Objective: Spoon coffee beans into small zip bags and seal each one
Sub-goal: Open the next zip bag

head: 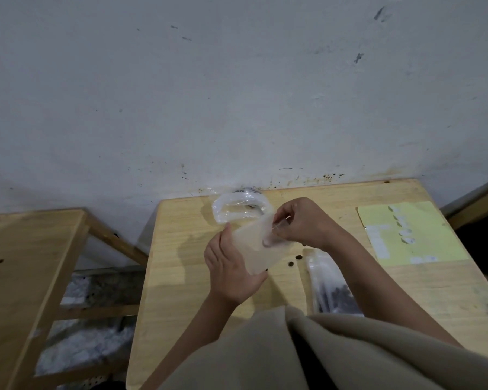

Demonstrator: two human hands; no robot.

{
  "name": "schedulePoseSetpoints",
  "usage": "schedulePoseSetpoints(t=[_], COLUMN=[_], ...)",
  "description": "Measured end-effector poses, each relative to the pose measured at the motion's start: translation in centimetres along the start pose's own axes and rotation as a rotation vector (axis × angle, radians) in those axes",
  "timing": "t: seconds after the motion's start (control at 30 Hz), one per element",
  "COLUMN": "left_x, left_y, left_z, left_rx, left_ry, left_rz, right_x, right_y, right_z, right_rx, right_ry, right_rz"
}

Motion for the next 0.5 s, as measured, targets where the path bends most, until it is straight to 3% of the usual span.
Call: schedulePoseSetpoints(t=[0.17,0.3,0.4,0.5], left_x=[0.6,0.7,0.4,0.7], left_y=[-1.3,-2.8,-3.0,-3.5], left_z=[0.4,1.4,1.6,1.9], left_rx=[-0.035,-0.126,-0.129,-0.265], left_ry=[-0.045,-0.124,-0.222,-0.202], left_rz=[-0.085,-0.013,0.282,0.661], right_x=[0.1,-0.1,0.0,-0.3], right_y=[0.0,0.3,0.8,1.2], right_z=[-0.2,-0.5,-0.8,-0.9], right_rx=[0.050,0.090,0.123,0.159], right_ry=[-0.078,-0.134,-0.151,-0.117], right_rz=[0.060,0.023,0.030,0.042])
Point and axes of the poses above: each hand's wrist, its own z-axis away from the middle knuckle, its own x-axis out of the palm, y = z × x, the point moved 3 cm from there along -z, towards the middle knuckle, and after that the axes turned 11 degrees about x, right-handed, at the moved point
